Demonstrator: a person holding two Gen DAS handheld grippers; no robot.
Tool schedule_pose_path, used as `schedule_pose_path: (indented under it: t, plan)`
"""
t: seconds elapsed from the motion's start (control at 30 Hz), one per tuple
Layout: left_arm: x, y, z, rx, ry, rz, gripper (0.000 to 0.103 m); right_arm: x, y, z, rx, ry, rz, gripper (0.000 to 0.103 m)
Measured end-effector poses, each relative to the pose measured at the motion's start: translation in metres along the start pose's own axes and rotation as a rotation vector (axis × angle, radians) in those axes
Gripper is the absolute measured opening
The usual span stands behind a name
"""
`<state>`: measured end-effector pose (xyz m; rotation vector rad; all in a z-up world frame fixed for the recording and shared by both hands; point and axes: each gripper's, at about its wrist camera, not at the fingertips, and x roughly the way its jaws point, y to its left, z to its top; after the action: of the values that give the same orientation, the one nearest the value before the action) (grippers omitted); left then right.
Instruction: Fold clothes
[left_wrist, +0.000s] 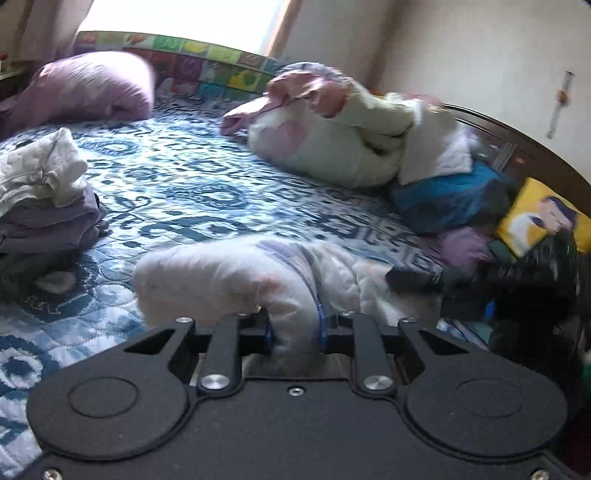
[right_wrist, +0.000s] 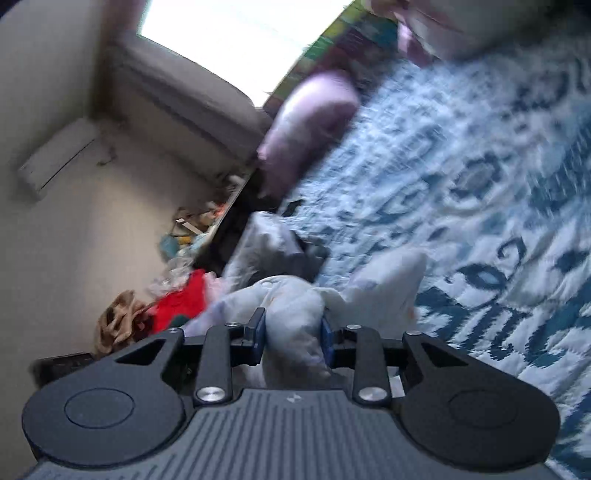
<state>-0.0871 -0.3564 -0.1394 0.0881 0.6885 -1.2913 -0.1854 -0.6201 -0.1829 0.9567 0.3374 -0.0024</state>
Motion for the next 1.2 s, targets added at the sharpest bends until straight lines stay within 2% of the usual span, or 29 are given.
schedule_pose_path:
  t: [0.07,0.2,0.23,0.27,0.33,0.4,0.47,0.6,0.7,0.83,0.97,1.1,1.2]
  plan:
    - [-0.014,-0.007,-0.022,0.026,0.046,-0.021,0.019,-0.017,0.011,-0.008,-0.050,0.059,-0.023,0.032]
    - [-0.024,-0.015,-0.085,0.069,0.214,-0.012,0.023,-0.033,0.001,-0.057,-0.041,0.280,-0.098,0.033]
    - [-0.025,-0.014,-0.102,0.065,0.261,-0.008,0.033,-0.038,-0.004,-0.070,-0.033,0.315,-0.113,0.035]
    - [-0.026,-0.013,-0.117,0.069,0.299,0.009,0.048,-0.042,-0.008,-0.083,-0.025,0.349,-0.128,0.036]
    - [-0.036,-0.013,-0.138,0.076,0.322,0.046,0.061,-0.057,-0.009,-0.098,-0.023,0.349,-0.146,0.042]
    - [-0.048,-0.009,-0.145,0.045,0.319,0.055,0.063,-0.072,-0.010,-0.112,-0.021,0.346,-0.163,0.055]
    - [-0.058,-0.002,-0.142,-0.001,0.298,0.059,0.068,-0.086,-0.011,-0.111,0.002,0.302,-0.159,0.067]
    - [-0.063,0.001,-0.115,-0.033,0.240,0.092,0.069,-0.097,-0.003,-0.097,-0.025,0.214,-0.180,0.069]
    - [-0.058,0.000,-0.091,-0.033,0.203,0.091,0.070,-0.085,0.001,-0.081,-0.107,0.189,-0.272,0.078]
    - [-0.033,0.004,-0.062,-0.026,0.192,0.095,0.070,-0.069,-0.020,-0.068,-0.095,0.170,-0.340,0.080]
    - [0.000,0.015,-0.039,-0.028,0.221,0.093,0.070,-0.049,-0.045,-0.065,-0.037,0.177,-0.353,0.081]
    - [0.040,0.027,-0.026,-0.046,0.299,0.091,0.070,-0.033,-0.067,-0.063,0.023,0.184,-0.337,0.081]
    - [0.069,0.037,-0.023,-0.084,0.358,0.094,0.070,-0.023,-0.083,-0.059,0.084,0.183,-0.310,0.074]
